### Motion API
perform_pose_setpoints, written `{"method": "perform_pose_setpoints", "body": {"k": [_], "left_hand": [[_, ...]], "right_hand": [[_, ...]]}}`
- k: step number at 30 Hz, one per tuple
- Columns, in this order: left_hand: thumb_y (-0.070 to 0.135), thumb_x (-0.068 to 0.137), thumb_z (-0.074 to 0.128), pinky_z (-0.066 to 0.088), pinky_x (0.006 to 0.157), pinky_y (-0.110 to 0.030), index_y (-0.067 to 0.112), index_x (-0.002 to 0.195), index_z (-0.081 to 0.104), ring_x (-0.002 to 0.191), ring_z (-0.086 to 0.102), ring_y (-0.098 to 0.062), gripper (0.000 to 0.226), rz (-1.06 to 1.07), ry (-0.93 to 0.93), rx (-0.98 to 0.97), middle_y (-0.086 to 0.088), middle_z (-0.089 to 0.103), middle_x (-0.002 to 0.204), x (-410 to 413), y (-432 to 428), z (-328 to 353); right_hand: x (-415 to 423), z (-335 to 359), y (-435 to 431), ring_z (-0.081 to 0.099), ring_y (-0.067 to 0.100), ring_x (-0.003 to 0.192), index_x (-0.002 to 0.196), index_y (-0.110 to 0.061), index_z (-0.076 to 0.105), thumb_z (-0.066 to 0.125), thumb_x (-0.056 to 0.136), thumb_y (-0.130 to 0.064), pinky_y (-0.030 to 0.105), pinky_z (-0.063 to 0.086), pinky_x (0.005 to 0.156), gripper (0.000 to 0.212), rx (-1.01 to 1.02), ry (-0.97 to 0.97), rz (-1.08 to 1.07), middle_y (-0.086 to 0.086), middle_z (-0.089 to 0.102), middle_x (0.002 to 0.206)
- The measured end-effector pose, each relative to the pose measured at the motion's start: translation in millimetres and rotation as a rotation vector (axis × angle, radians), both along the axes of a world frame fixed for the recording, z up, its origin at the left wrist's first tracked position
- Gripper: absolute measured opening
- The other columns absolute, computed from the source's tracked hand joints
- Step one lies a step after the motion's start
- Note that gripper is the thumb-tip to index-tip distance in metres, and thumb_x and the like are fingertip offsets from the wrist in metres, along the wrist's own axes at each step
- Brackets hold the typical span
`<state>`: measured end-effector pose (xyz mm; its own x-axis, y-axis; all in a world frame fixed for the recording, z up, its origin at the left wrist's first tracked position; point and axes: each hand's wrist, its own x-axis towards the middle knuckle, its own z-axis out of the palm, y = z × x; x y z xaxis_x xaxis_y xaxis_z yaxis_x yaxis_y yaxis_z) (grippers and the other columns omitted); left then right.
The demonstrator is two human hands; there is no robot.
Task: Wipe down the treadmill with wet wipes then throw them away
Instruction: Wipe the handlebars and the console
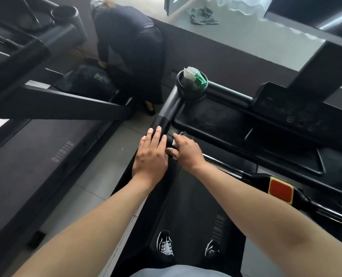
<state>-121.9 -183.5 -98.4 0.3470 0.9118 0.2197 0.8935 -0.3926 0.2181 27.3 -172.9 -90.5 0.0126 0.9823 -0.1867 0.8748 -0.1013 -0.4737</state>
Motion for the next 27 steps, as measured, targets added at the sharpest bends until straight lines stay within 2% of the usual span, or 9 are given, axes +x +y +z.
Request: {"method": "perform_pose_setpoints", "body": {"k": [6,9,11,13,15,18,22,25,27], "left_hand": [[0.013,0.083,0.070,0.035,0.116,-0.050,0.003,0.140,0.057,0.144,0.040,-0.038,0.059,-0.001,0.011,-0.040,-0.018,0.042,0.156,0,-1,4],[0.008,0.081,0.072,0.031,0.118,-0.048,0.003,0.144,0.053,0.145,0.039,-0.038,0.065,-0.002,-0.017,-0.031,-0.017,0.043,0.156,-1,-2,4],[0.000,0.081,0.072,0.026,0.119,-0.046,0.003,0.145,0.050,0.145,0.039,-0.038,0.068,0.001,-0.046,-0.026,-0.018,0.044,0.155,-1,-2,3],[0.000,0.081,0.073,0.030,0.116,-0.046,0.002,0.142,0.054,0.142,0.043,-0.039,0.064,0.000,-0.049,0.006,-0.019,0.048,0.152,-1,-1,1],[0.004,0.085,0.071,0.035,0.115,-0.048,0.002,0.139,0.058,0.140,0.046,-0.039,0.056,0.004,-0.040,0.037,-0.019,0.050,0.150,0,0,-1],[0.009,0.089,0.066,0.039,0.113,-0.050,0.002,0.138,0.059,0.139,0.047,-0.039,0.049,-0.009,-0.037,0.055,-0.019,0.050,0.150,-1,2,-4],[0.010,0.087,0.063,0.042,0.110,-0.052,0.003,0.132,0.063,0.137,0.049,-0.040,0.045,-0.022,-0.033,0.058,-0.020,0.052,0.148,-2,2,-7],[0.004,0.081,0.071,0.044,0.108,-0.052,0.003,0.129,0.066,0.135,0.050,-0.042,0.048,-0.024,0.002,0.064,-0.021,0.053,0.147,-1,4,-10],[0.004,0.079,0.071,0.044,0.108,-0.053,0.004,0.129,0.066,0.135,0.050,-0.043,0.050,-0.031,0.032,0.071,-0.022,0.051,0.148,-1,4,-11]], "right_hand": [[-4,8,2,0.059,0.023,0.127,0.142,-0.009,0.055,0.051,0.105,-0.018,0.032,0.042,0.105,0.039,0.179,0.240,-0.187,0.008,0.065,0.134],[-29,20,15,0.051,0.025,0.135,0.148,-0.005,0.046,0.044,0.108,-0.020,0.029,0.035,0.112,0.044,0.091,0.408,-0.263,0.014,0.057,0.143],[-40,18,16,0.047,0.027,0.139,0.154,-0.006,0.034,0.038,0.109,-0.022,0.034,0.031,0.118,0.048,0.008,0.462,-0.270,0.015,0.054,0.146],[-38,13,12,0.045,0.028,0.139,0.157,-0.006,0.029,0.034,0.109,-0.022,0.046,0.025,0.119,0.051,-0.026,0.379,-0.206,0.012,0.053,0.148],[-30,4,8,0.045,0.025,0.139,0.156,-0.007,0.028,0.035,0.107,-0.023,0.053,0.023,0.118,0.052,-0.020,0.201,-0.090,0.008,0.054,0.146],[-25,-2,0,0.049,0.024,0.136,0.151,-0.009,0.041,0.047,0.102,-0.021,0.046,0.035,0.113,0.050,0.099,0.035,-0.019,0.009,0.054,0.147],[-16,1,-15,0.063,0.025,0.116,0.135,-0.018,0.062,0.056,0.098,-0.021,0.037,0.050,0.093,0.037,0.216,-0.012,-0.077,0.003,0.068,0.128],[-2,8,-29,0.067,0.026,0.100,0.113,-0.020,0.073,0.056,0.099,-0.023,0.033,0.047,0.074,0.022,0.247,-0.068,-0.122,-0.001,0.074,0.112],[1,13,-26,0.066,0.029,0.097,0.104,-0.018,0.072,0.053,0.099,-0.024,0.034,0.040,0.069,0.020,0.162,-0.066,-0.166,0.003,0.073,0.105]]}}
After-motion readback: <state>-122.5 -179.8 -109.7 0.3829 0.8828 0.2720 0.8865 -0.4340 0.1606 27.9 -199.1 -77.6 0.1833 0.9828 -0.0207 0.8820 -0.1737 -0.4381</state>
